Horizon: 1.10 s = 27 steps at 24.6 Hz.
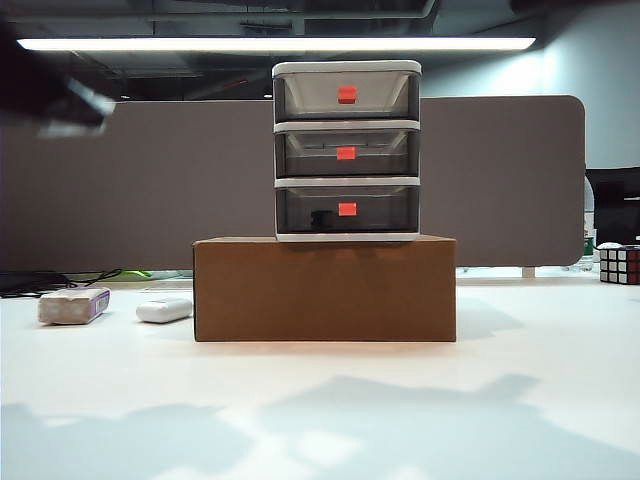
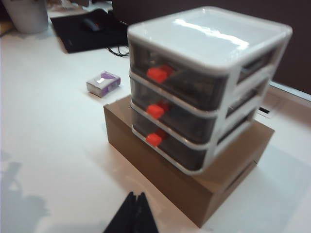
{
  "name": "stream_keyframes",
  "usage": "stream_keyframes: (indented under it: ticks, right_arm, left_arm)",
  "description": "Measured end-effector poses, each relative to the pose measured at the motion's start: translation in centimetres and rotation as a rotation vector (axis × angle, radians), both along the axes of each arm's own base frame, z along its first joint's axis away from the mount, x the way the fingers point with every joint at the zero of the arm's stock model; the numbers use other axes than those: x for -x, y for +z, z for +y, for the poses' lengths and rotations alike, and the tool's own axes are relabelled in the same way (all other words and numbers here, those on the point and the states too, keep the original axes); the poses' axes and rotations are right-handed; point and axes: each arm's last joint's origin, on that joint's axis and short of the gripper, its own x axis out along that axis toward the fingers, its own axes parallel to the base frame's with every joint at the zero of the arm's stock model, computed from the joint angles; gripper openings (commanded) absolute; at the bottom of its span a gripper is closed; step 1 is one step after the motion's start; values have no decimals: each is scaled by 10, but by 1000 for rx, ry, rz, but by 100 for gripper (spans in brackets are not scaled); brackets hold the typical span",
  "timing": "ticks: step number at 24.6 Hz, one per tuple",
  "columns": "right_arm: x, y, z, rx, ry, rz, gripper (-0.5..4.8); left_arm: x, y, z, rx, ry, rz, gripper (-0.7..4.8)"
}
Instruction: Open the third layer of the drawer on the table, pick up the transparent tape on the table and put it in, and finally close the drawer.
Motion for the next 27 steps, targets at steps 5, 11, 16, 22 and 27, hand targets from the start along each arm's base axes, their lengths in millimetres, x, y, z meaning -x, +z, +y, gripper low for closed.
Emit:
stream_keyframes:
  ticks: [5, 11, 16, 22, 27]
  right_arm:
    - [22, -55, -10, -13, -2, -1, -5]
    - [34, -98, -16, -104, 14, -103, -5]
    - [42, -110, -19, -140, 14, -166, -5]
    - [39, -115, -29, -89, -122, -146, -5]
    - [34, -115, -44, -77, -248, -154, -5]
  left_arm:
    - [6, -25, 6, 36, 6, -25, -5]
    - [10, -44, 11, 129, 38, -136, -5]
    - [14, -50, 15, 139, 66, -162, -5]
    - [8, -52, 26, 72, 280, -200, -6]
    - [-3, -52, 46, 36, 432, -217, -6]
